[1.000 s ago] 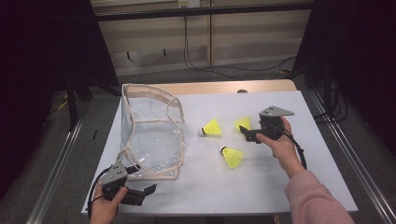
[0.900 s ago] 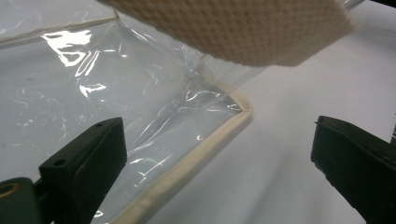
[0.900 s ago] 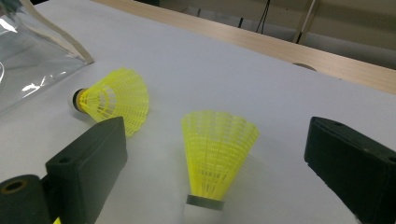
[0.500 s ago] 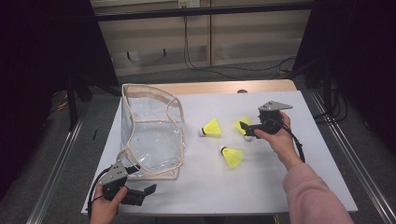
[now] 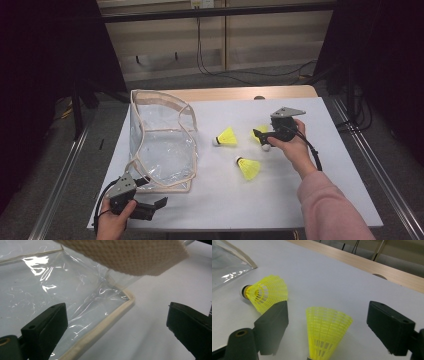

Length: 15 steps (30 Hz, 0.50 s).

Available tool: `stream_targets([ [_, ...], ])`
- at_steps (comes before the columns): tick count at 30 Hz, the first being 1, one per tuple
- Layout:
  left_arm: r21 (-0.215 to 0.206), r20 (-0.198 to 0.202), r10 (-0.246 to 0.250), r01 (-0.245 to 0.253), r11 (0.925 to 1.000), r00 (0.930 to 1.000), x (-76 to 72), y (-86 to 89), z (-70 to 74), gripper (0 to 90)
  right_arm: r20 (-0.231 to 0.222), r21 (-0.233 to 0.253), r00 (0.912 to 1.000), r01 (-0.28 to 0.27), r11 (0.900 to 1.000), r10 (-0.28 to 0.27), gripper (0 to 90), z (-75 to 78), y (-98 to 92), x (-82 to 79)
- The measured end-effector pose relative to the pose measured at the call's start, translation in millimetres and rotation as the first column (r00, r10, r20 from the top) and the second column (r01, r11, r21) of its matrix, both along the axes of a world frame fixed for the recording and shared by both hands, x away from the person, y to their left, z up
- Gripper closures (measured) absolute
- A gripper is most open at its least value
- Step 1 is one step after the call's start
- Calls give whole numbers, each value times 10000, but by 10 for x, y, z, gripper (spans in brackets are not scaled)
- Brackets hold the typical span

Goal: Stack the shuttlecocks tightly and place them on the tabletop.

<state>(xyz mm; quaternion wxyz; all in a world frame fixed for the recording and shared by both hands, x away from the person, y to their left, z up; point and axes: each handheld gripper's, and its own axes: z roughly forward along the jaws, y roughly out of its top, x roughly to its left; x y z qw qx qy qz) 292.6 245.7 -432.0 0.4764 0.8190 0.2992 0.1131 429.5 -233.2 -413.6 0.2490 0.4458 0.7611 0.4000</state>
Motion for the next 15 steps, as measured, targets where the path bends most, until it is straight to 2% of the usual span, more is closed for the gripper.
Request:
stream_targets([
  [5,4,13,-42,42,10000,10000,4,4,-1,33,-32,-36,9998,-176,9998,176,304,-26,30,67],
  [8,-26,-12,-19,19,10000,10000,1,2,-2,33,10,-325,9997,-245,9992,246,353,-38,49,115],
  [9,-33,-17,-17,17,10000,10000,1,3,-3,33,-55,-232,9997,-234,9995,233,378,-43,59,126],
  [15,-28,-7,-4,4,10000,10000,3,2,0,33,-160,-602,9992,-374,9975,365,445,-94,101,209],
])
